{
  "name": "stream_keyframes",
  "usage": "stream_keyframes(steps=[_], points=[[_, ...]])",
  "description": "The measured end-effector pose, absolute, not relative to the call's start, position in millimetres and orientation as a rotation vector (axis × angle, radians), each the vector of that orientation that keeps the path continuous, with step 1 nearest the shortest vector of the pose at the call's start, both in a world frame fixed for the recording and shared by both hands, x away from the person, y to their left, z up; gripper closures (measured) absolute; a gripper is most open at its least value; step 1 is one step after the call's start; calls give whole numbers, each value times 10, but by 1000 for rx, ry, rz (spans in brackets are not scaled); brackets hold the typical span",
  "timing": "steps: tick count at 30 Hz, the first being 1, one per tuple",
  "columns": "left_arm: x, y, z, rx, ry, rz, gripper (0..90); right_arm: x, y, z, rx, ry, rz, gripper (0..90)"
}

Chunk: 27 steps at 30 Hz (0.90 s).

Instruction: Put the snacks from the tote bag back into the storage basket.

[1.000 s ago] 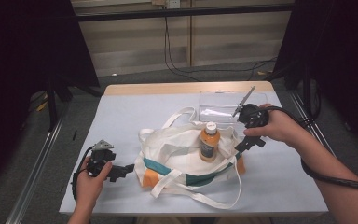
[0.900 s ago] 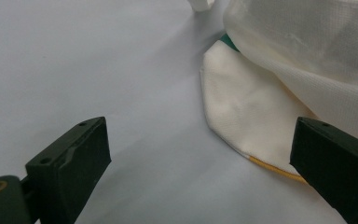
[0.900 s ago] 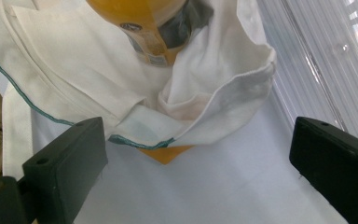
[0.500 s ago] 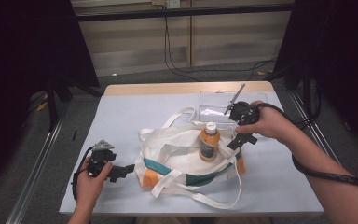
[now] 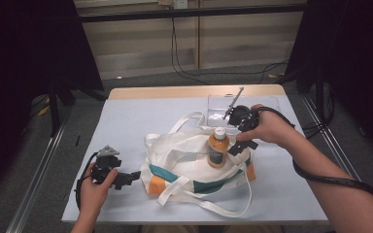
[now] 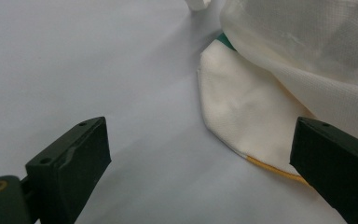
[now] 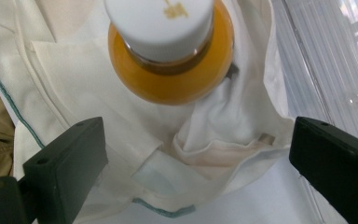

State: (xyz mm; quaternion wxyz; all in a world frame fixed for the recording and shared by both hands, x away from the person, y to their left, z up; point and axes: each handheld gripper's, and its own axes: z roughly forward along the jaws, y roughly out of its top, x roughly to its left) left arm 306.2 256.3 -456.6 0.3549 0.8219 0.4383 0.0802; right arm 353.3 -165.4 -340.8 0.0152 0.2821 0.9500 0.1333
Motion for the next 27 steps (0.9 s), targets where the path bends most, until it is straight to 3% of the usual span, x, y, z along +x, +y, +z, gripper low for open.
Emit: stream_keyframes(steps=[27], points=[[3072,2591,-4564,2124,1132,220,47,3624,-1287,-3532,900,2942,374,148]])
